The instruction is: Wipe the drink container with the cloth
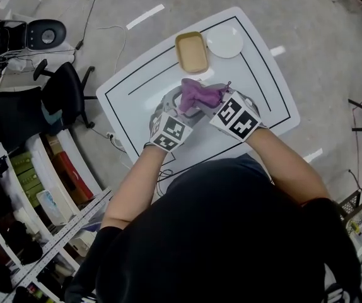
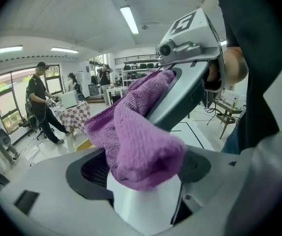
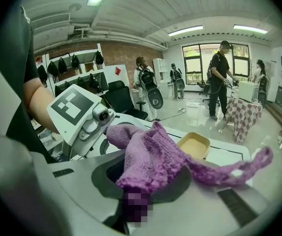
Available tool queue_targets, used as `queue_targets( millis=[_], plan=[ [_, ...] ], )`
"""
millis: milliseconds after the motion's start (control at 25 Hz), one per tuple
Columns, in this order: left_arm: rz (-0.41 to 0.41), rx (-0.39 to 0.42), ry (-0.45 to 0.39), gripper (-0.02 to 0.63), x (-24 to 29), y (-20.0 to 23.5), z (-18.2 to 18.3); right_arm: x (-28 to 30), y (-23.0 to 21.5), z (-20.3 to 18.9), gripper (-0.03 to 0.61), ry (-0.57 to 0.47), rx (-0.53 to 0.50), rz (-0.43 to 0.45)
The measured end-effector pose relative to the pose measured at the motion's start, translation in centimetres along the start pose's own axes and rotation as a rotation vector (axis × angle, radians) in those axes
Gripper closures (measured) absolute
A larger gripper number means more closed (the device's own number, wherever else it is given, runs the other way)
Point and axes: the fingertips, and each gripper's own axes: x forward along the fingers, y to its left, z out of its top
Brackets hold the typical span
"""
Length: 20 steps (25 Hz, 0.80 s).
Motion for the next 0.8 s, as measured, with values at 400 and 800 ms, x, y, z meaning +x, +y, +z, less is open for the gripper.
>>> queue_targets(
  millis=[400, 800],
  plan=[
    [0.015, -0.016, 0.008, 0.199, -0.1, 0.2, -0.8, -2.8, -4.0, -1.7, 0.499, 0.006, 0.030, -0.121],
    [0.015, -0.027, 0.047, 0.199, 0.6, 0.0, -1.2, -3.2, -5.4, -3.5, 0.500, -0.063, 0.123, -0.162]
  ],
)
